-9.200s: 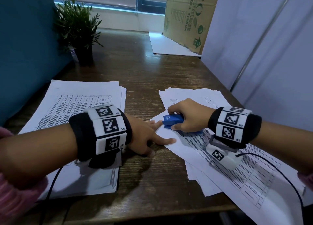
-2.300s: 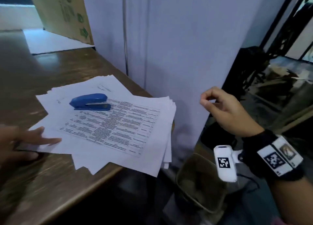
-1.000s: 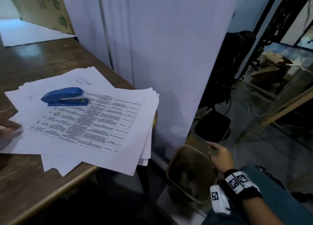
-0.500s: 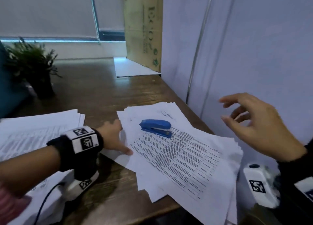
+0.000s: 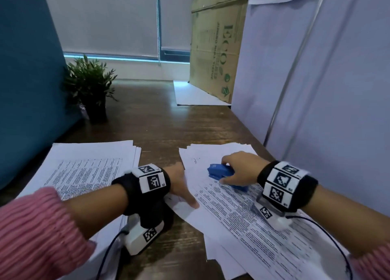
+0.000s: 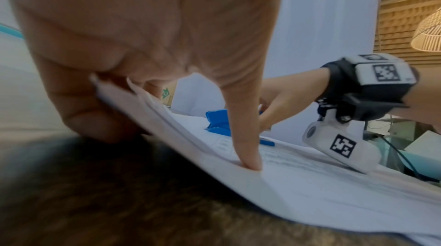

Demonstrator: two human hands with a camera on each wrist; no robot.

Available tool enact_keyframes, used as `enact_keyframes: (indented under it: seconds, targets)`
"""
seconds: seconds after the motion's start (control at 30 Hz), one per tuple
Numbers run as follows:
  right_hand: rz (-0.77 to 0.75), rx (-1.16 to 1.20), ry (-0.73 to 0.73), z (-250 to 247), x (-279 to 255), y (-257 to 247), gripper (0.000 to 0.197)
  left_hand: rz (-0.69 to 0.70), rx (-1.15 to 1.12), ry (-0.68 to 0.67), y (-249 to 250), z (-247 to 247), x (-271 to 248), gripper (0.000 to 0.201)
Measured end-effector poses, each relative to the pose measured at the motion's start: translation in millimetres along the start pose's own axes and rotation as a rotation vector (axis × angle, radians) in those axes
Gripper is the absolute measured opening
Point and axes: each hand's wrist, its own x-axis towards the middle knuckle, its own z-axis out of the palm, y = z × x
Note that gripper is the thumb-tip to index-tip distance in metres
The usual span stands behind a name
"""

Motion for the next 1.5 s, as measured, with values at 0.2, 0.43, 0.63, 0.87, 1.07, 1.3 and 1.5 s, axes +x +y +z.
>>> enact_keyframes:
  seconds: [0.2, 0.43, 0.63, 0.87, 1.07, 1.3, 1.5]
  targets:
    - [-0.002, -0.007, -0.081, 1.1, 16.2, -2.8, 0.022, 0.062, 0.011, 0.033, 1.3, 2.1, -2.9, 0.102]
    - [0.192, 0.165, 0.114, -19.2, 28.9, 40.3, 0.014, 0.152, -0.085, 0.11, -12.3, -2.1, -1.7, 0.094]
    - [0.339, 0.028, 0.084, -4.4, 38.5, 67.6, 0.029, 0.204, -0.1, 0.196, -30.0, -21.2, -16.3, 0.076]
    - [0.296, 0.311, 0.093, -11.1, 27.9, 68.8, 0.058, 0.282, -0.092, 0.344, -44.8, -52.6, -43.1, 0.068]
    - [-0.031, 1.122, 0.271, -38.3, -5.7, 41.9, 0.054, 0.436, -0.061, 0.462, -39.0, -77.0, -73.0, 0.066]
    - [-0.168, 1.231, 0.342, -36.5, -42.3, 25.1, 0.046, 0.611, -0.375, 0.595, -30.5, -100.8, -109.8, 0.066]
    - [-0.197, 1.587, 0.685, -54.5, -61.2, 14.0, 0.081, 0.64, -1.032, 0.621, -30.1, -101.0, -109.9, 0.085]
